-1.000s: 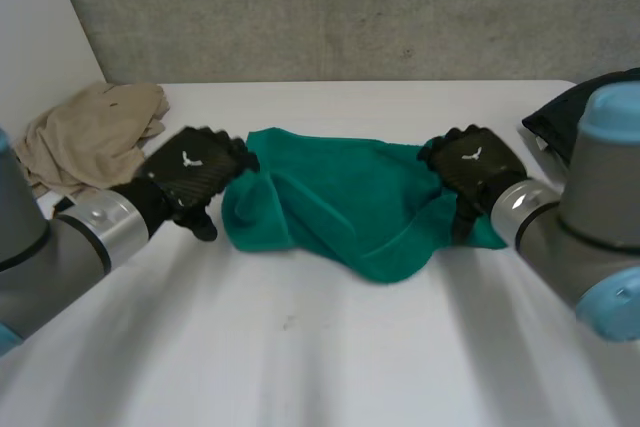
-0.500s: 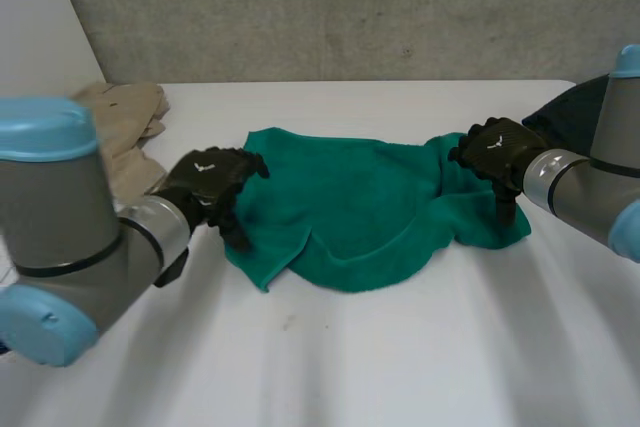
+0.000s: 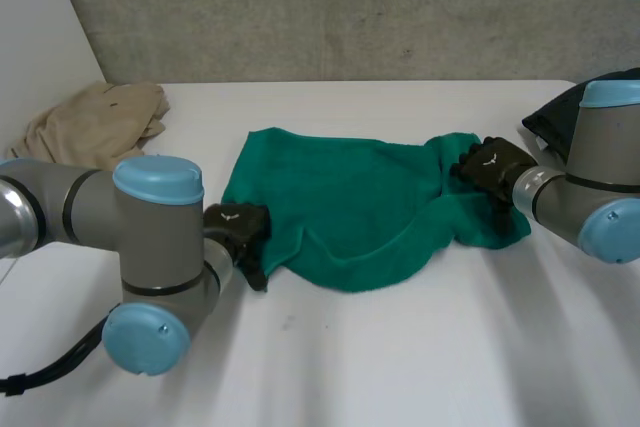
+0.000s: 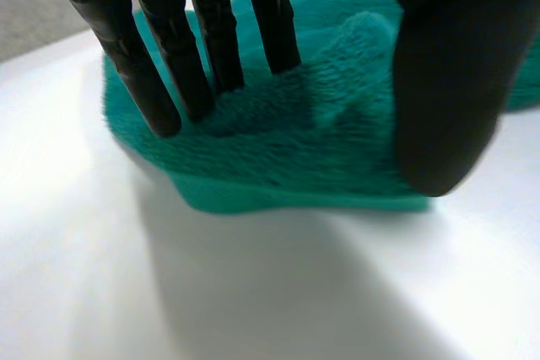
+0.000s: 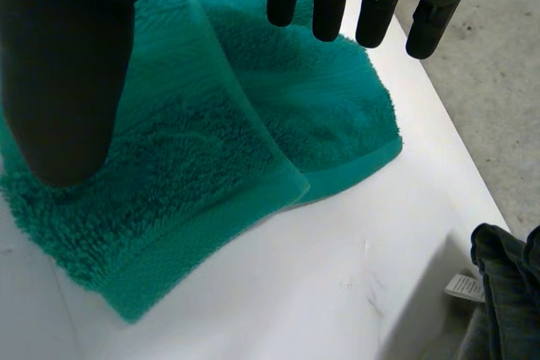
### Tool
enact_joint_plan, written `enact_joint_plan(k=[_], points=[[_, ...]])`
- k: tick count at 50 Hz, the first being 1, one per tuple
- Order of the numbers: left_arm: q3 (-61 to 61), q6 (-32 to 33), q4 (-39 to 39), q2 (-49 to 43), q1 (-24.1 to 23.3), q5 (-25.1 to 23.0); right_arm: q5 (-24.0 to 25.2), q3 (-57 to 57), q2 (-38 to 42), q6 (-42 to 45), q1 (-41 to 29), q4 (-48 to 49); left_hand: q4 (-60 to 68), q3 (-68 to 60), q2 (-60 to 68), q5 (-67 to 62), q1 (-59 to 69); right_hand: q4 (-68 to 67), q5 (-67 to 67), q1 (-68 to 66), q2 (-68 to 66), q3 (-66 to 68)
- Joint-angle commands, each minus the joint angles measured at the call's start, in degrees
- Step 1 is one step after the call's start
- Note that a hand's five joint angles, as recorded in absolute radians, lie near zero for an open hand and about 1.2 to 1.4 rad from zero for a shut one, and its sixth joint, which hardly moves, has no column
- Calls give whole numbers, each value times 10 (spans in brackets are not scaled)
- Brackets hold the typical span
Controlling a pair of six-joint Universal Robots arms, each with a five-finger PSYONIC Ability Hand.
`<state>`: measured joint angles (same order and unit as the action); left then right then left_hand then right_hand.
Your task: Fold the laundry.
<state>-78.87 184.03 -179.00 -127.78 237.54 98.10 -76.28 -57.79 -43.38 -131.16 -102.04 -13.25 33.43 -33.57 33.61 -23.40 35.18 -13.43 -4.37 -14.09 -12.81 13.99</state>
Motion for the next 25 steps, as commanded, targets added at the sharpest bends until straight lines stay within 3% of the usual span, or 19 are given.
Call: enact_joint_plan(k=[1,5,9,10,11,17,25], points=[[25,31,-48,-25,17,13,3,-35,-32,-45,5,26,86,-84,84,-86,68,-46,-37,-40,-53,41],[32,36,-52,-32,19,7,10,-66,-50,-47,6,36,99,-98,97,-99,82,-46,-37,-40,-53,41],[35,41,-57,-33,20,-4,19,-94,-64,-47,5,45,299,-297,297,-299,281,-46,-37,-40,-53,41],[35,45,-64,-32,24,-8,22,-102,-66,-49,5,51,449,-448,447,-450,432,-45,-35,-38,-51,39],[35,47,-66,-30,27,-10,23,-104,-67,-51,5,52,466,-464,464,-466,448,-43,-34,-36,-49,37],[19,48,-62,6,53,-23,24,-95,-69,-59,13,39,466,-464,464,-466,448,-38,-29,-31,-44,32],[-73,76,-55,123,90,-98,55,-17,-55,-72,24,-54,466,-464,464,-466,448,-73,-64,-67,-80,68]])
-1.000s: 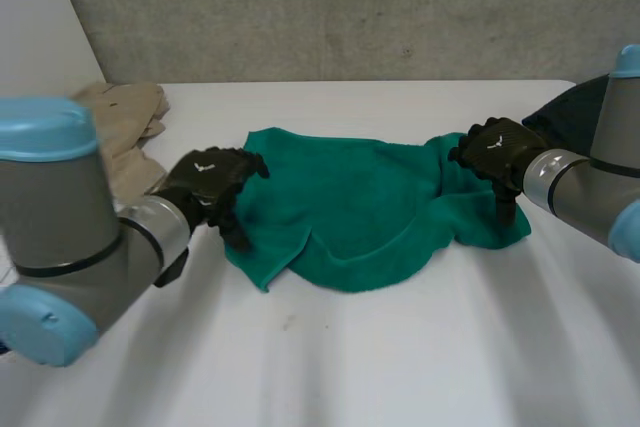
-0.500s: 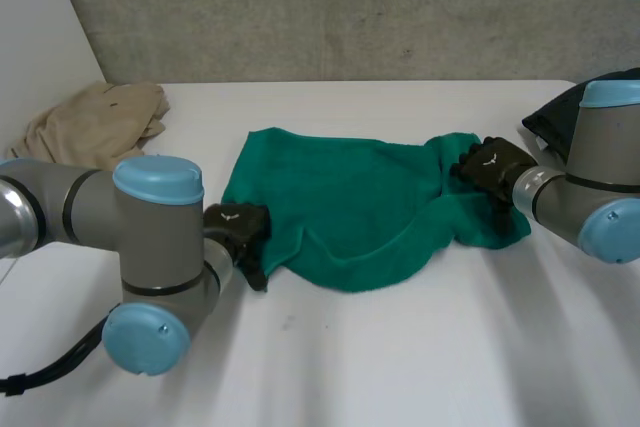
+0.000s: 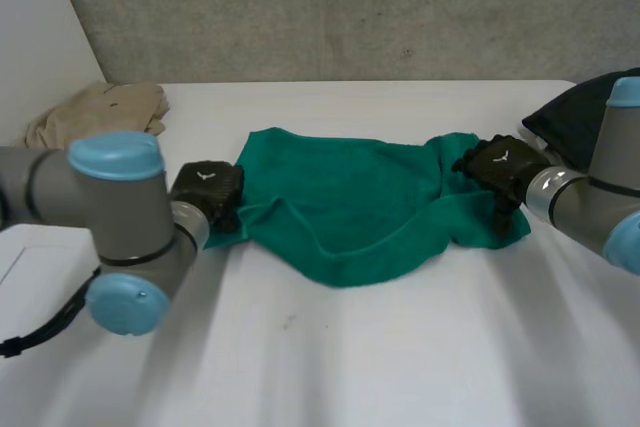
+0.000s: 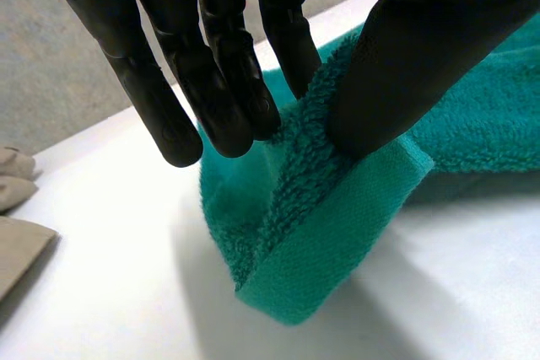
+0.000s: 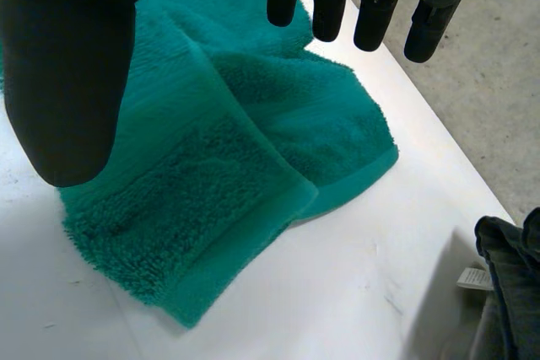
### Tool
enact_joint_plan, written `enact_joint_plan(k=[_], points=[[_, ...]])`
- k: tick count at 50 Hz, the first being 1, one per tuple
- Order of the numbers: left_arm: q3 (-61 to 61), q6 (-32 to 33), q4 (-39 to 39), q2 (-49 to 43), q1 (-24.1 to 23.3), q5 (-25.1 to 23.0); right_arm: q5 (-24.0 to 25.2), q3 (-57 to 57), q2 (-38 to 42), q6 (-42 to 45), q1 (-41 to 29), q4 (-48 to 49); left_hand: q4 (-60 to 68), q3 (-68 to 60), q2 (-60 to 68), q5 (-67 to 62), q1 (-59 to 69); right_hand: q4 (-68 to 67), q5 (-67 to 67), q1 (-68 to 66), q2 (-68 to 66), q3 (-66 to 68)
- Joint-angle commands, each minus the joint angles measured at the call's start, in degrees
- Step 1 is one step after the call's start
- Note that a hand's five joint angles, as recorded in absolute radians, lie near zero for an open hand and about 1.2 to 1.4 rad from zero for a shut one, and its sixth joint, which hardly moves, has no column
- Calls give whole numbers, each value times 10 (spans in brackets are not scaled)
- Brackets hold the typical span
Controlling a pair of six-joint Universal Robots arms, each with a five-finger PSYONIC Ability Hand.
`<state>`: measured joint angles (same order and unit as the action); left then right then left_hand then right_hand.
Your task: Fold the laundry.
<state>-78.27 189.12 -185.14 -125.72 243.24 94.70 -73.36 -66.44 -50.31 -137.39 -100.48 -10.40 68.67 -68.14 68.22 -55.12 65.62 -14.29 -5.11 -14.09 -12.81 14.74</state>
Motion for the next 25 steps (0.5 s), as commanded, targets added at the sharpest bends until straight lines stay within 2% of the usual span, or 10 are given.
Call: enact_joint_plan(k=[1,8,11,15,20,21,23,24,25], points=[[-100,38,3,128,38,-79,31,88,25,-7,7,-104,113,-119,118,-149,144,-76,-68,-78,-91,72],[-159,91,-10,196,55,-124,32,146,78,26,1,-173,113,-119,118,-149,144,-120,-112,-122,-135,116],[-168,99,-21,201,56,-128,32,150,89,34,-3,-182,113,-119,118,-149,144,-157,-149,-159,-172,153],[-175,100,-29,200,57,-123,25,149,99,35,-9,-171,113,-119,118,-149,144,-169,-161,-171,-184,165],[-180,98,-34,199,58,-125,11,144,114,20,-16,-114,113,-119,118,-149,144,-176,-168,-178,-190,171],[-181,97,-34,199,58,-125,9,142,114,18,-16,-104,113,-119,118,-149,144,-211,-203,-213,-226,206],[-180,97,-34,200,56,-125,9,137,111,12,-16,-87,113,-119,118,-149,144,-412,-404,-414,-427,407],[-180,96,-34,202,57,-124,9,131,106,5,-16,-75,113,-119,118,-149,144,-655,-646,-657,-669,650],[-179,95,-34,202,57,-125,9,127,101,1,-16,-70,113,-119,118,-149,144,-657,-649,-659,-672,653]])
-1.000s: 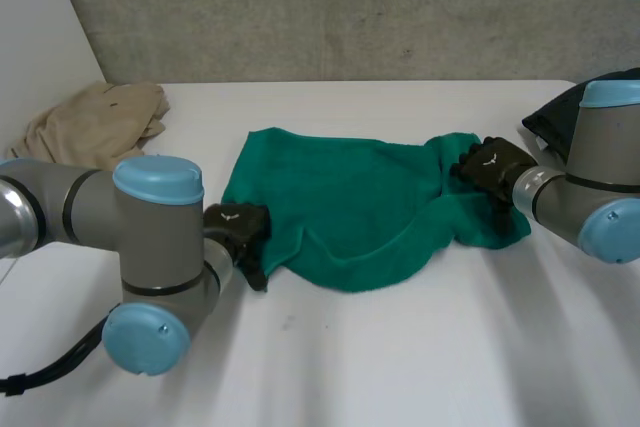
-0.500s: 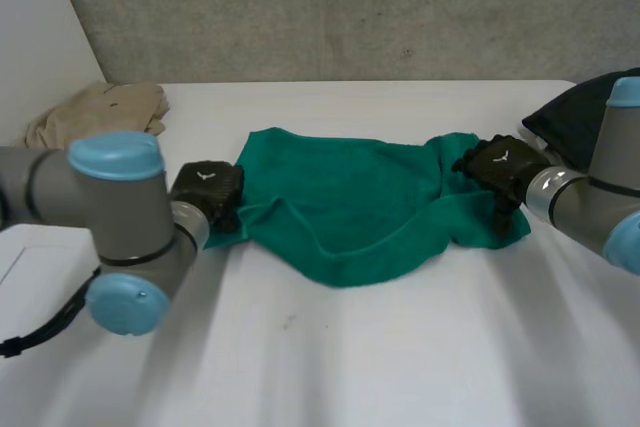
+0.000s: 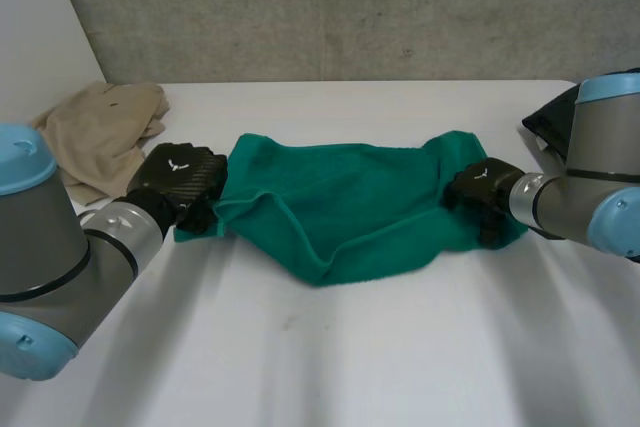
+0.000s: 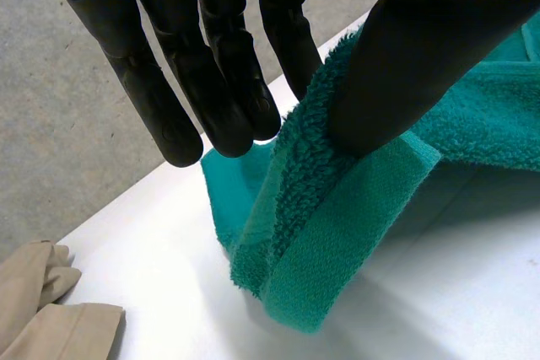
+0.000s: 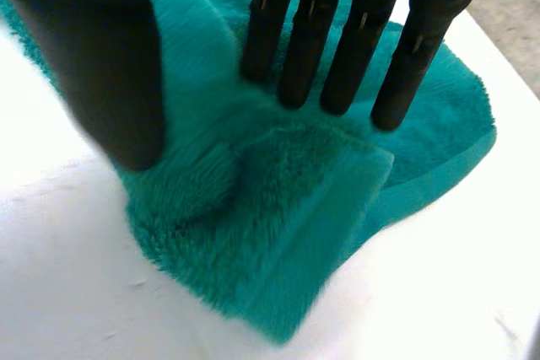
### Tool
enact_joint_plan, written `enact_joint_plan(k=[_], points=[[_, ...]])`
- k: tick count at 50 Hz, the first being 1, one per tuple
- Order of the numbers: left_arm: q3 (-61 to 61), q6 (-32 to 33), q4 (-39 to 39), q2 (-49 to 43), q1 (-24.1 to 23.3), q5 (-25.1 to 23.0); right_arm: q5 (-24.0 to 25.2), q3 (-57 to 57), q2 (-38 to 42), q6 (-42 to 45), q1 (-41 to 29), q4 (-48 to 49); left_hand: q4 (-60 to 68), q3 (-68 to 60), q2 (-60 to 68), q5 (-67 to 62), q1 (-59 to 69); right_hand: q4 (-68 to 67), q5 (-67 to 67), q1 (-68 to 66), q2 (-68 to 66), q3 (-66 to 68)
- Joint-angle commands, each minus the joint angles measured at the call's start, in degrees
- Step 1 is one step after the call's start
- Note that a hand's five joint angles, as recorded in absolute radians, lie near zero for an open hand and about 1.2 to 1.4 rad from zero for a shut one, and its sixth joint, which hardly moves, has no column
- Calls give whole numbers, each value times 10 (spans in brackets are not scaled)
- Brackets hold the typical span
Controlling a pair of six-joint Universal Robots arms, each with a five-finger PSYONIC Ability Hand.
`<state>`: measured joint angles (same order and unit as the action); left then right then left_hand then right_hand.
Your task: Fold the laundry.
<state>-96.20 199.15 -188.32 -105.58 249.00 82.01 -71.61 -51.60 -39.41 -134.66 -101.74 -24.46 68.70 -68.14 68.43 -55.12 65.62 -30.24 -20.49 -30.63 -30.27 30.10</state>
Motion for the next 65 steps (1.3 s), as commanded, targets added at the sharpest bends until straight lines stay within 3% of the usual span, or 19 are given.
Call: enact_joint_plan(k=[1,6,10,14,18,22,28,37,41,45,51,53,56,65], points=[[2,-6,0,1,0,2,-11,-25,-14,-31,-3,74,113,-119,116,-149,144,-498,-495,-494,-497,499],[12,-16,7,24,6,-1,1,-83,-94,-38,13,56,113,-119,116,-149,144,-498,-495,-494,-497,499],[29,-34,32,66,11,-10,1,-111,-193,11,56,19,113,-119,116,-149,144,-498,-495,-494,-497,499],[60,-50,84,123,30,-30,6,-105,-299,48,89,-38,113,-119,116,-149,144,-498,-495,-494,-497,499],[115,-71,175,190,57,-61,23,-66,-399,20,101,-50,113,-119,116,-149,144,-498,-495,-494,-497,499],[159,-89,233,224,78,-75,55,-56,-441,-9,109,-54,113,-119,116,-149,144,-498,-495,-494,-497,499],[186,-91,282,189,108,-83,75,-82,-417,-12,90,-56,113,-119,116,-149,144,-498,-495,-494,-497,499],[221,-50,271,-9,100,-82,17,-90,-263,16,37,-38,113,-119,116,-149,144,-498,-495,-494,-497,499],[323,-25,221,-116,86,-81,-18,-37,-188,-5,4,20,113,-119,116,-149,144,-498,-495,-494,-497,499],[433,-29,149,-152,83,-75,-64,40,-153,-60,-19,138,113,-119,116,-149,144,-498,-495,-494,-497,499],[494,-105,-16,-125,83,-44,-137,75,-175,-184,-25,449,113,-119,116,-149,144,-498,-495,-494,-497,499],[482,-145,-89,-104,83,-28,-136,49,-198,-216,-24,533,113,-119,116,-149,144,-498,-495,-494,-497,499],[461,-169,-132,-88,85,-20,-121,20,-216,-229,-21,554,113,-119,116,-149,144,-498,-495,-494,-497,499],[294,-163,-69,-65,115,-67,-34,-113,-229,-224,-7,483,113,-119,116,-149,144,-498,-495,-494,-497,499]])
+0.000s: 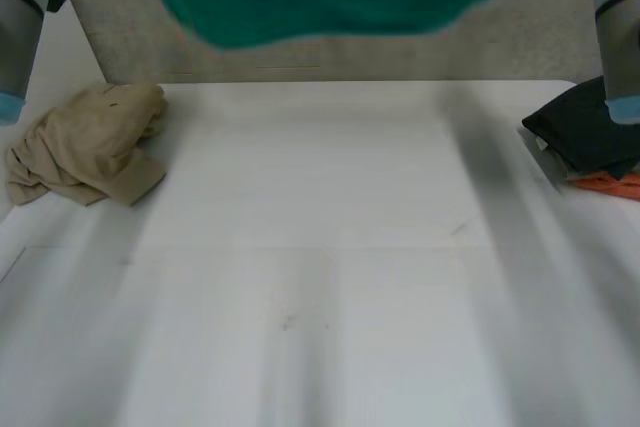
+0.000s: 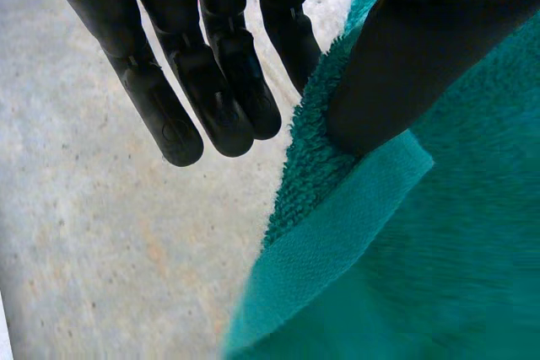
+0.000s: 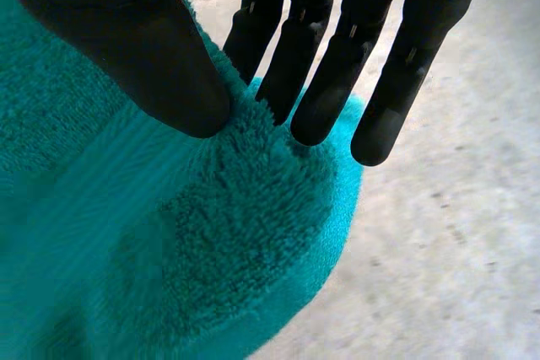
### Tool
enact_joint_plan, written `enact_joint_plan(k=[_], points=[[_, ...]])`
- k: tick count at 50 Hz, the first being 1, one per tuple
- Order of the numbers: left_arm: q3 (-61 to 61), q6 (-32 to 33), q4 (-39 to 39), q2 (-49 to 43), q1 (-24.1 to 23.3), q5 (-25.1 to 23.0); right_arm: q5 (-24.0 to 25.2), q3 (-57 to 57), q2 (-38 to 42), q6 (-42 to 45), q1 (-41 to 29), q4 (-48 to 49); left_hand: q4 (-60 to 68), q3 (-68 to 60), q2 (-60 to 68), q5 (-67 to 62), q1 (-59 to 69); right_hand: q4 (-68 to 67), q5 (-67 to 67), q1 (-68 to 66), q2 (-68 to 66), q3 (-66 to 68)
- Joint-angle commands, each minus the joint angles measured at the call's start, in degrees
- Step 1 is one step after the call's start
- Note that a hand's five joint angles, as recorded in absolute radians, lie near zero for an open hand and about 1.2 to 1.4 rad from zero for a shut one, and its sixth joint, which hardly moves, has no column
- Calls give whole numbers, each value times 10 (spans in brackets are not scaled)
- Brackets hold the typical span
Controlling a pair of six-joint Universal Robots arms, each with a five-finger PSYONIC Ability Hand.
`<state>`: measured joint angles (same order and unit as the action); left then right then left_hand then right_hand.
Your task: Fold the laundry.
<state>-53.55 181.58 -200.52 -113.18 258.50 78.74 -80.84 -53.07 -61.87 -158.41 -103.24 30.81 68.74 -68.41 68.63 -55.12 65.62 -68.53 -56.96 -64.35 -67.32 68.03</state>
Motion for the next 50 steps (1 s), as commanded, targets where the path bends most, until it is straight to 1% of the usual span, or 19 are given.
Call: enact_joint_plan(k=[1,3,7,14,18,19,20,21,23,24,25,26,29,36,40,43,47,48,50], points=[[-175,19,60,10,23,-41,73,-125,-3,21,12,-86,113,-116,114,-149,144,-115,-130,-156,-127,120],[-217,29,62,8,24,-46,89,-154,6,32,15,-98,113,-116,114,-149,144,-115,-130,-156,-127,120],[-333,81,45,-18,23,-57,114,-236,45,90,20,-135,113,-116,114,-149,144,-115,-130,-156,-127,120],[-420,180,29,-63,30,-60,109,-301,94,217,25,-196,113,-116,114,-149,144,-115,-130,-156,-127,120],[-430,214,57,-60,38,-51,101,-309,93,224,30,-218,113,-116,114,-149,144,-115,-130,-156,-127,120],[-431,217,63,-55,39,-49,99,-310,91,221,30,-220,76,-79,77,-112,107,-114,-130,-156,-127,120],[-432,221,69,-49,39,-48,97,-310,89,217,29,-223,21,-24,22,-57,52,-26,-42,-68,-38,31],[-434,223,78,-34,39,-46,94,-313,77,207,28,-228,-146,143,-145,110,-115,103,87,61,91,-98],[-438,223,86,-15,38,-45,90,-316,63,197,27,-235,-305,302,-304,269,-274,173,157,131,161,-168],[-442,223,87,-6,36,-45,89,-317,54,192,27,-240,-341,338,-340,305,-310,218,202,176,206,-213],[-449,223,92,14,32,-44,86,-320,34,181,27,-253,-370,366,-369,333,-339,350,334,308,338,-345],[-453,224,92,23,28,-43,84,-323,26,176,27,-260,-390,387,-389,354,-359,396,381,355,384,-391],[-469,222,92,50,14,-41,85,-328,-11,159,29,-290,-452,449,-451,416,-421,407,391,365,395,-402],[-497,225,96,65,-34,-26,75,-317,-36,131,29,-370,-469,466,-468,433,-438,444,428,402,432,-439],[-495,226,88,39,-86,4,54,-303,-33,119,25,-406,-498,494,-497,461,-467,457,442,416,445,-452],[-476,229,72,13,-103,32,24,-295,-24,115,17,-407,-498,495,-497,462,-467,499,484,458,487,-494],[-439,254,43,-40,-103,98,-14,-281,-14,103,15,-388,-479,476,-478,443,-448,550,534,508,538,-545],[-426,273,37,-58,-97,123,-23,-274,-10,99,16,-382,-471,468,-470,435,-440,582,566,540,570,-577],[-417,292,29,-73,-90,143,-27,-266,-4,96,18,-378,-454,451,-453,418,-423,585,570,544,573,-580]])
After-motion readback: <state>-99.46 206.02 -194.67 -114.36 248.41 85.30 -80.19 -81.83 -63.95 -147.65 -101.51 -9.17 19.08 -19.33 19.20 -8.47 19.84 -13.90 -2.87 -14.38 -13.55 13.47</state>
